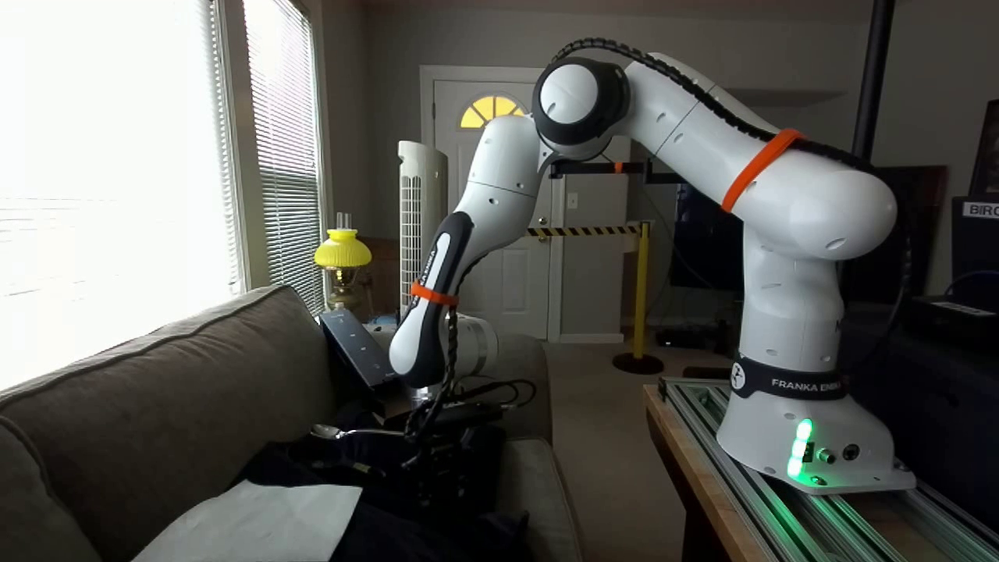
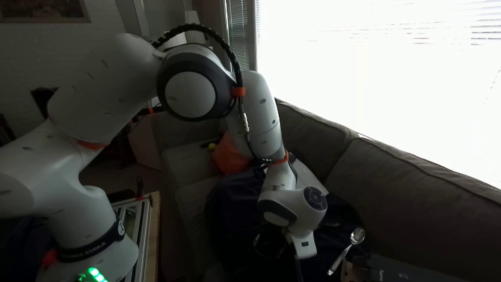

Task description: Put the object on the black spoon

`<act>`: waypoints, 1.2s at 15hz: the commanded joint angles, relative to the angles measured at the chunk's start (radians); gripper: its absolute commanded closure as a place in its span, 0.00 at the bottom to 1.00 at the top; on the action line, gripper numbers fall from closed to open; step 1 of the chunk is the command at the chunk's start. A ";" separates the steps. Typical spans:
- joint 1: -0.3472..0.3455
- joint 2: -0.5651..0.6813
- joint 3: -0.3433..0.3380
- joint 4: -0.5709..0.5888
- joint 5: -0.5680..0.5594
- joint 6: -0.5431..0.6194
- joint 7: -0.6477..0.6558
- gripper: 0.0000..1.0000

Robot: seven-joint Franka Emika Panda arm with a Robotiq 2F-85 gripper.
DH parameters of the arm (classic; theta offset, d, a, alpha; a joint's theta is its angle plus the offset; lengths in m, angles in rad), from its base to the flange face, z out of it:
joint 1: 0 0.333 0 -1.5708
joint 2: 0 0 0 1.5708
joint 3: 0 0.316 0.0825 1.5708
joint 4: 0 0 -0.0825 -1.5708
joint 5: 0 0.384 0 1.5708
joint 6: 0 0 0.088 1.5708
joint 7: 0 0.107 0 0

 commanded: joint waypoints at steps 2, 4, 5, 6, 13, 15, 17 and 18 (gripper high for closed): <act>0.029 0.017 -0.022 0.034 0.006 -0.051 0.022 0.66; 0.034 0.018 -0.025 0.038 0.005 -0.057 0.024 0.69; 0.037 0.019 -0.026 0.040 0.005 -0.061 0.025 0.71; 0.039 0.022 -0.027 0.043 0.004 -0.065 0.025 0.69; 0.052 0.036 -0.031 0.055 0.006 -0.074 0.027 0.66; 0.052 0.045 -0.030 0.062 0.006 -0.065 0.023 0.73; 0.050 0.048 -0.032 0.065 0.007 -0.054 0.021 0.99; 0.048 0.049 -0.033 0.063 0.007 -0.048 0.016 0.96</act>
